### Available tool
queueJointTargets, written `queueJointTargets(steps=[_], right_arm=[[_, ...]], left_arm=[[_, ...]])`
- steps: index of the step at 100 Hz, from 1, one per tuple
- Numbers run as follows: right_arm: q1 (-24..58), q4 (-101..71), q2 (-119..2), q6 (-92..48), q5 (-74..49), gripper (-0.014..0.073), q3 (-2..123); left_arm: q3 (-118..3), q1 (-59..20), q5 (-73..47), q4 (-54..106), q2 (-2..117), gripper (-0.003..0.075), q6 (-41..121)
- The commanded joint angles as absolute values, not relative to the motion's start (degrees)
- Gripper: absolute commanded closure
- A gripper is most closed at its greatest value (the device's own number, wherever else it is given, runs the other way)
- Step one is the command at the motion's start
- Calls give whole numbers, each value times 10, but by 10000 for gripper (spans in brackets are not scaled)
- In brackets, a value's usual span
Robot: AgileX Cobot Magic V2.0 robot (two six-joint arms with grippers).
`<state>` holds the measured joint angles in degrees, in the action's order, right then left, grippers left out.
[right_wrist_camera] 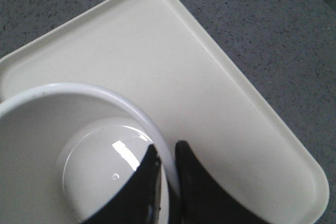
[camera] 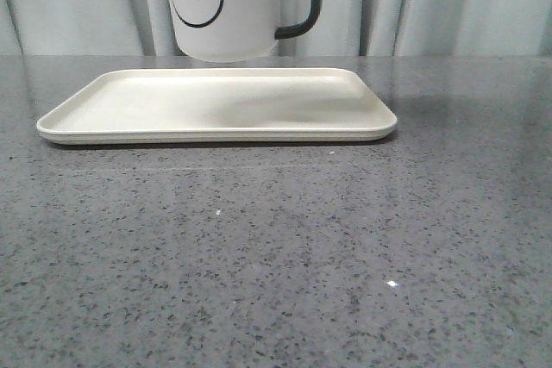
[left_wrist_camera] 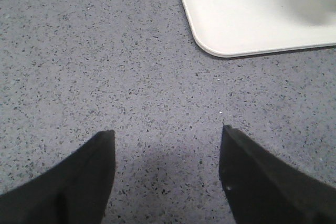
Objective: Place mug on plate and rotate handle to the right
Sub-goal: 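Lift and rotate the mug with the right gripper, set it down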
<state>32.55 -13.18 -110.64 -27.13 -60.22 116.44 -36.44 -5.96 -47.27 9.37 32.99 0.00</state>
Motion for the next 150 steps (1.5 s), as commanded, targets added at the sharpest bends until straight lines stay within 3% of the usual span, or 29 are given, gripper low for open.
queueJointTargets(steps=[1,50,150], right_arm=[[322,-161,-1100,-316,-622,657,1221],[273,-291,-1189,-506,-750,657,1321],[260,-341,-1235,-509,-747,657,1321]], left_arm=[[-380,-59,-435,100,332,292,-4],[-380,-59,-436,100,332,292,-4],[-380,-59,-436,100,332,292,-4]])
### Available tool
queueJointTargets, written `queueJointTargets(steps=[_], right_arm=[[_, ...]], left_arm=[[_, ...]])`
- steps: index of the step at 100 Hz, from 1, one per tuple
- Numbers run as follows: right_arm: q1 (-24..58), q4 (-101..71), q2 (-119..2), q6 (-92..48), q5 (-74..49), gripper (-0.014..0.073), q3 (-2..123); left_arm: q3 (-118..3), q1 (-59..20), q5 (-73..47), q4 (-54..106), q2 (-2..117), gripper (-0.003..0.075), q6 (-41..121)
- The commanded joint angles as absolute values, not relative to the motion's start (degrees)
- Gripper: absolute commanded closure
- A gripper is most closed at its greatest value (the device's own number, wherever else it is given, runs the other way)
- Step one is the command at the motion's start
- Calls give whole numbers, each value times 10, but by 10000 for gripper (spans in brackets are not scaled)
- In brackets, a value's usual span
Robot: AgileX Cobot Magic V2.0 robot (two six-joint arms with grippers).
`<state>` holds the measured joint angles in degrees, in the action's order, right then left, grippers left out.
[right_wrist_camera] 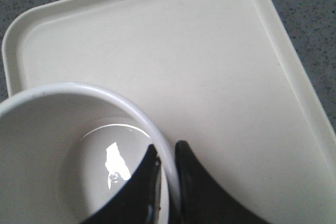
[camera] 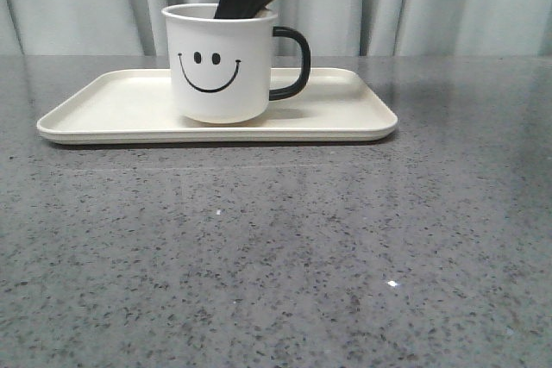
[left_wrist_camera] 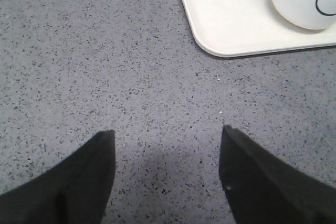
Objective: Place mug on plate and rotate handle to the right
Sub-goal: 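Lift and rotate the mug with the right gripper, set it down, then open the right gripper and lift it out of the mug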
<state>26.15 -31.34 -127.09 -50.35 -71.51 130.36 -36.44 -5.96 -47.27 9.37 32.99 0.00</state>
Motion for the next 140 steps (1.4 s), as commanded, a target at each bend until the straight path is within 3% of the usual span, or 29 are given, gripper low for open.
queueJointTargets(steps=[1,120,132,140], right_arm=[[260,-341,-1236,-509,-747,657,1321],[260,-341,-1244,-507,-742,654,1320],[260,-341,-1240,-500,-737,586,1320],[260,-341,-1239,-497,-734,482,1320]], left_arm=[[-380,-59,-436,100,332,292,-4],[-380,-59,-436,100,332,292,-4],[-380,-59,-436,100,332,292,-4],[-380,-59,-436,100,332,292,-4]])
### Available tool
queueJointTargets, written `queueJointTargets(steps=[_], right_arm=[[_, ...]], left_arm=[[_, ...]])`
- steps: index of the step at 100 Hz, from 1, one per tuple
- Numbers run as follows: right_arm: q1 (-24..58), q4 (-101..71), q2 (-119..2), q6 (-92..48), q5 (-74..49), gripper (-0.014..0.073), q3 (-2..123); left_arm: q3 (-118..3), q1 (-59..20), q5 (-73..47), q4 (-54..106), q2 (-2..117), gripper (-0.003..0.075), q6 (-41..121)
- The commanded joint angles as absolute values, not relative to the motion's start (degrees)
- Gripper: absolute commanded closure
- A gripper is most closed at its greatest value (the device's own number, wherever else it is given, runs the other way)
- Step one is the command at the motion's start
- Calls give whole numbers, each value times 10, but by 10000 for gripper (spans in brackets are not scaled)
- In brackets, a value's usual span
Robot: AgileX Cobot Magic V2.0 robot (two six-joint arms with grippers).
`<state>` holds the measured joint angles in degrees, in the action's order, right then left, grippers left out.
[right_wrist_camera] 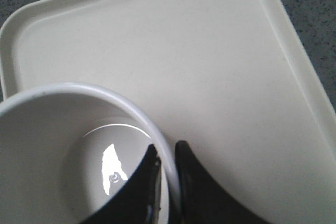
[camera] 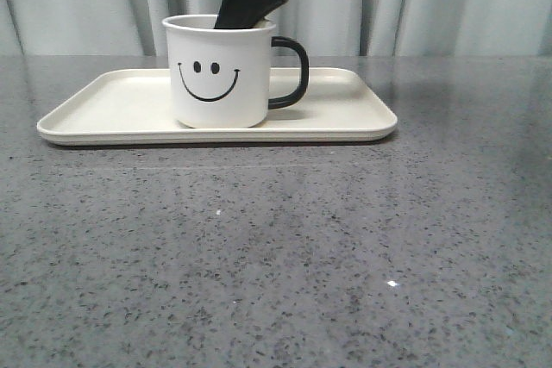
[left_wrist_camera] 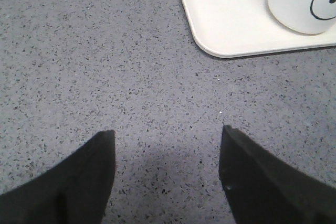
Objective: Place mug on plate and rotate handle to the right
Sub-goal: 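Open the right gripper and lift it out of the mug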
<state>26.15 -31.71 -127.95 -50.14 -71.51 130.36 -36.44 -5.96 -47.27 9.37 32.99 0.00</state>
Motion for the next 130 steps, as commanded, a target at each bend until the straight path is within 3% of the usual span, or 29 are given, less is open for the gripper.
queueJointTargets(steps=[1,18,28,84,130], right_arm=[[260,-341,-1238,-496,-734,473,1320],[260,-341,-1235,-490,-726,209,1320],[260,-341,-1228,-484,-711,146,1320],[247,-289,-1108,-394,-679,146,1311],[242,-192,-849,-373,-545,146,1019]], left_arm=[[-380,-59,-436,100,332,292,-4],[-380,-59,-436,100,332,292,-4],[-380,-59,-436,100,332,292,-4],[-380,-59,-436,100,332,292,-4],[-380,-59,-436,100,332,292,-4]])
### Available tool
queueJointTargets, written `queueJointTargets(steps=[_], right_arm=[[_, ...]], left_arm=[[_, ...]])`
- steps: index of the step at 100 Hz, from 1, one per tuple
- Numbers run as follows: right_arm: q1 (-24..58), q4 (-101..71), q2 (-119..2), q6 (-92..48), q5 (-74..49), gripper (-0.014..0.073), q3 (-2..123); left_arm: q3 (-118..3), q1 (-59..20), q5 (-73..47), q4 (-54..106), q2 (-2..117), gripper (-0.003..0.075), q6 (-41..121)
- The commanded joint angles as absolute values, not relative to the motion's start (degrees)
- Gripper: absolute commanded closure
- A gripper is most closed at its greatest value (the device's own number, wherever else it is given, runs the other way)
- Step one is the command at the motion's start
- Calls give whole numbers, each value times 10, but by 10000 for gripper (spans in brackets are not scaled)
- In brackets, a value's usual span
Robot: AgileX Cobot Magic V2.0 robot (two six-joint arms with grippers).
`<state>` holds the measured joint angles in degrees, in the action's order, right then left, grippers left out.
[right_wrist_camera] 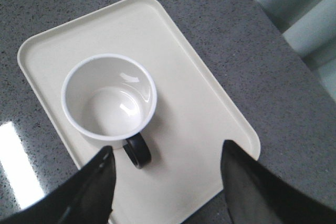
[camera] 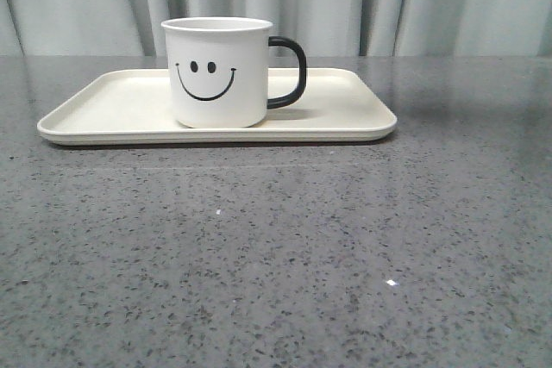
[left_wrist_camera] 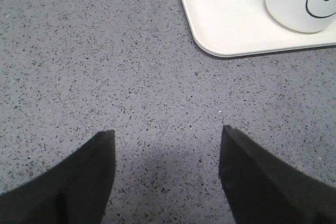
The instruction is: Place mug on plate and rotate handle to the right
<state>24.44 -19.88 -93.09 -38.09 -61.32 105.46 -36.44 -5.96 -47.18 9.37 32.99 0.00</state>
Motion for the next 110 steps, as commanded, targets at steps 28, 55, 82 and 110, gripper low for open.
queueJointTargets(steps=[28,55,82,110], right_arm=[[241,-96,-672,-293,-472,146,868],[241,63,-560,-161,-472,146,724],[241,155,-488,-75,-447,146,605],[241,155,-464,-33,-402,146,542]], left_arm=[[-380,-59,-436,100,332,292,-4],[-380,-59,-436,101,332,292,-4],[-380,-59,-436,101,332,292,-4],[-380,-59,-436,102,332,292,-4]])
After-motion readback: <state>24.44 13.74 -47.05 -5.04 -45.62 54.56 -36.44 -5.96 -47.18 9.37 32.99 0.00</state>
